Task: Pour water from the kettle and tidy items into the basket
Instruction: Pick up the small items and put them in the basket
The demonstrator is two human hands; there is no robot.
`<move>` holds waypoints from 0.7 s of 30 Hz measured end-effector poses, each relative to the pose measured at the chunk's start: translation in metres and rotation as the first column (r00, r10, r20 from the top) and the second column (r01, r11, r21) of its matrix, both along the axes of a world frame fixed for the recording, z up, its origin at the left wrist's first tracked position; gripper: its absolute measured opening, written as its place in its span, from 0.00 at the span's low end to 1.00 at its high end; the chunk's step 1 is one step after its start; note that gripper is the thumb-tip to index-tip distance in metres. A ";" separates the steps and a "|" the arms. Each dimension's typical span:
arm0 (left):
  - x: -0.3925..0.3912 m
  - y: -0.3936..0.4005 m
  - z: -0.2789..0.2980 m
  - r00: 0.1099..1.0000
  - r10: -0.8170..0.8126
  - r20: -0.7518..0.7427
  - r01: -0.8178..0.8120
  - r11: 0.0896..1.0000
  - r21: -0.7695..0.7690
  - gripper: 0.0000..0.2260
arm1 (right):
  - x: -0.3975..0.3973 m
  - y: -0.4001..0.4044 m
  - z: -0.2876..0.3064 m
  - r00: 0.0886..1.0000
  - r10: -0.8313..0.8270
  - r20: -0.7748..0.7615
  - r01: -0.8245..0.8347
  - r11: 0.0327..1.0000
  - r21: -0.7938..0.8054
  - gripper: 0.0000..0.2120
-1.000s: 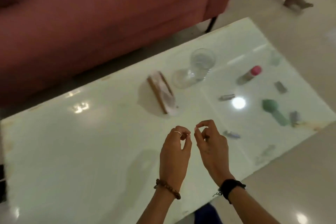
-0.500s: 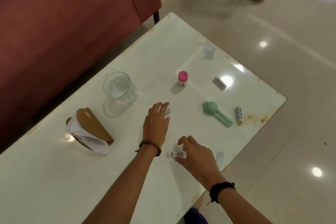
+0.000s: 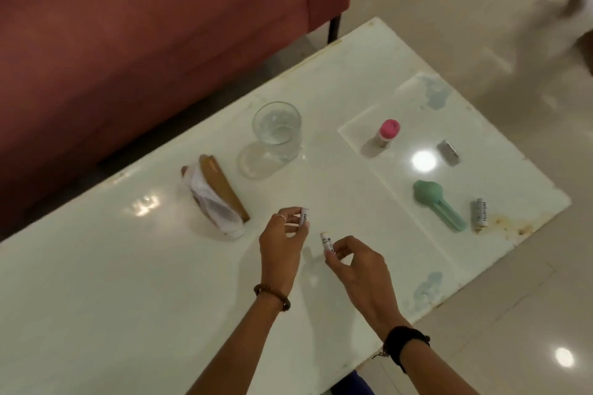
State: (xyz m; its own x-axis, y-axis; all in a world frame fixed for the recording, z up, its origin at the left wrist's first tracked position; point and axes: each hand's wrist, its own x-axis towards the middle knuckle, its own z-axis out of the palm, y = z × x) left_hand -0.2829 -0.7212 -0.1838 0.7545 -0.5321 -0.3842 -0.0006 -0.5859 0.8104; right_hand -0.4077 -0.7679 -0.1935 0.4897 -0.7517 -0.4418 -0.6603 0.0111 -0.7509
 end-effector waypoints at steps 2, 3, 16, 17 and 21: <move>0.007 0.032 0.011 0.997 0.067 -0.046 -0.067 0.998 -0.005 0.07 | 0.015 0.020 0.006 0.997 -0.024 0.080 0.018 0.997 0.069 0.06; 0.013 0.052 0.016 0.992 0.112 -0.066 -0.112 0.994 -0.005 0.07 | 0.024 0.033 0.010 0.994 -0.014 0.109 0.004 0.996 0.091 0.05; 0.098 0.403 0.085 0.761 0.646 -0.058 -0.649 0.757 -0.079 0.11 | 0.180 0.350 0.063 0.844 0.398 0.360 -0.468 0.874 0.130 0.13; 0.104 0.433 0.091 0.730 0.683 -0.018 -0.682 0.727 -0.075 0.12 | 0.191 0.378 0.068 0.818 0.437 0.374 -0.513 0.848 0.130 0.13; 0.134 0.580 0.117 0.548 0.799 0.247 -0.806 0.584 -0.101 0.14 | 0.247 0.515 0.096 0.672 0.581 0.459 -0.695 0.710 0.119 0.13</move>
State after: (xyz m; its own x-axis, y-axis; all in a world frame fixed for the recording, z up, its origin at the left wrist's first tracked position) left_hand -0.1492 -0.1411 -0.0663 0.9286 0.3475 -0.1302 0.2895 -0.4588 0.8401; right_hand -0.1603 -0.2534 -0.0976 0.9647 -0.0727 -0.2532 -0.2585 -0.0765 -0.9630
